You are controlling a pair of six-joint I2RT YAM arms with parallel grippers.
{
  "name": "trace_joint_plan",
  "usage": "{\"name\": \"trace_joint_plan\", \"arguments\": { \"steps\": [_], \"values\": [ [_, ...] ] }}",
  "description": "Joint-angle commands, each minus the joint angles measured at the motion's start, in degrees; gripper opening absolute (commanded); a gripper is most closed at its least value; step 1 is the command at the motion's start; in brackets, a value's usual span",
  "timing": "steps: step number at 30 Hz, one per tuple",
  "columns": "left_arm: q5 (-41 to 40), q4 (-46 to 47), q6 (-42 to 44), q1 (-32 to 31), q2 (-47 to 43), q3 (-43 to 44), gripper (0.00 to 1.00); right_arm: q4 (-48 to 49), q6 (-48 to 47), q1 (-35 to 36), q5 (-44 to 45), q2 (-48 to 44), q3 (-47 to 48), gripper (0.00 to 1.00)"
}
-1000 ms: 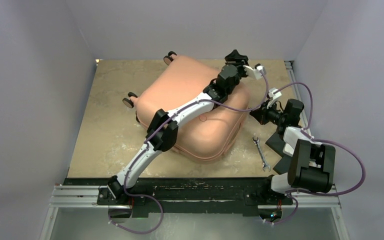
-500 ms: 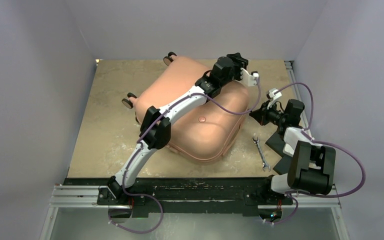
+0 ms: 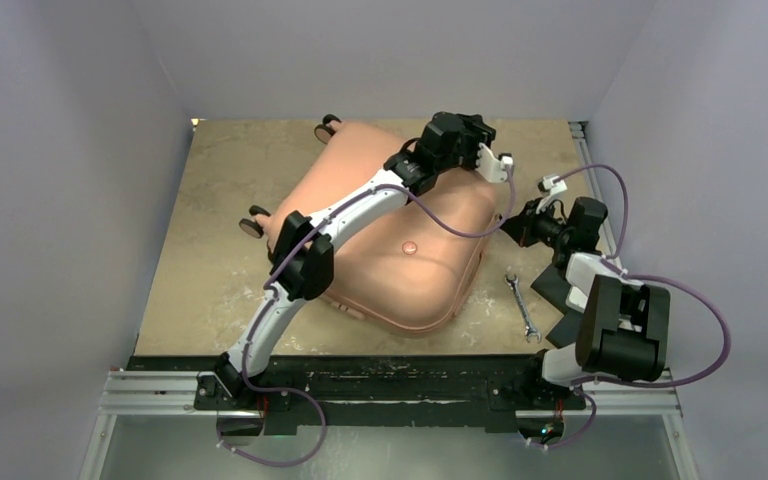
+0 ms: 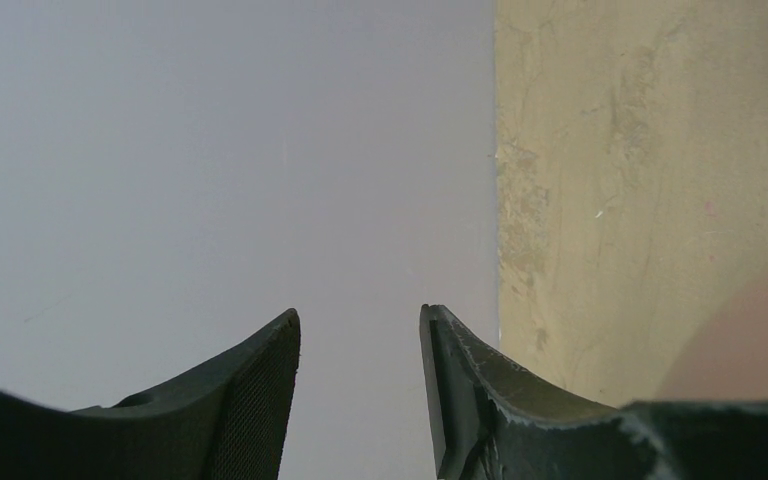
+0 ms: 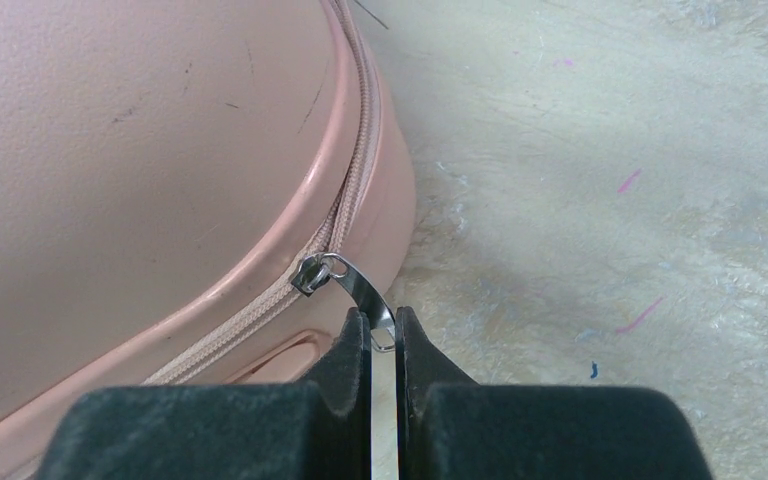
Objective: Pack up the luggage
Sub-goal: Zip the luggage at the center of the board.
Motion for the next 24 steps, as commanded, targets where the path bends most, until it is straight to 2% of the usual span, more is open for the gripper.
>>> {"name": "trace_joint_plan", "arguments": {
  "steps": [1, 6, 13, 18, 24],
  "values": [
    [7.5, -35.1, -6.1, -3.8, 4.3, -6.5, 0.48, 15.7, 2.1, -2.9, 14.9, 2.1, 5.6, 0.0],
    [8.5, -36.0, -6.7, -5.0, 4.1, -6.4, 0.47, 11.7, -0.5, -2.1, 8.0, 8.3, 11.0, 0.0],
    [7.7, -34.2, -9.9, -5.6, 3.3, -7.0, 0.45, 9.5, -6.3, -1.0, 0.7, 11.7, 16.2, 0.0],
    [7.4, -34.2, -11.5, -6.2, 2.2, -7.9, 0.44, -1.3, -15.7, -1.0, -1.2, 15.3, 25.3, 0.0],
    [7.5, -34.2, -14.6, -6.8, 0.2, -9.1, 0.44, -8.2, -24.6, -0.8, -4.1, 18.7, 31.4, 0.0]
  ]
}}
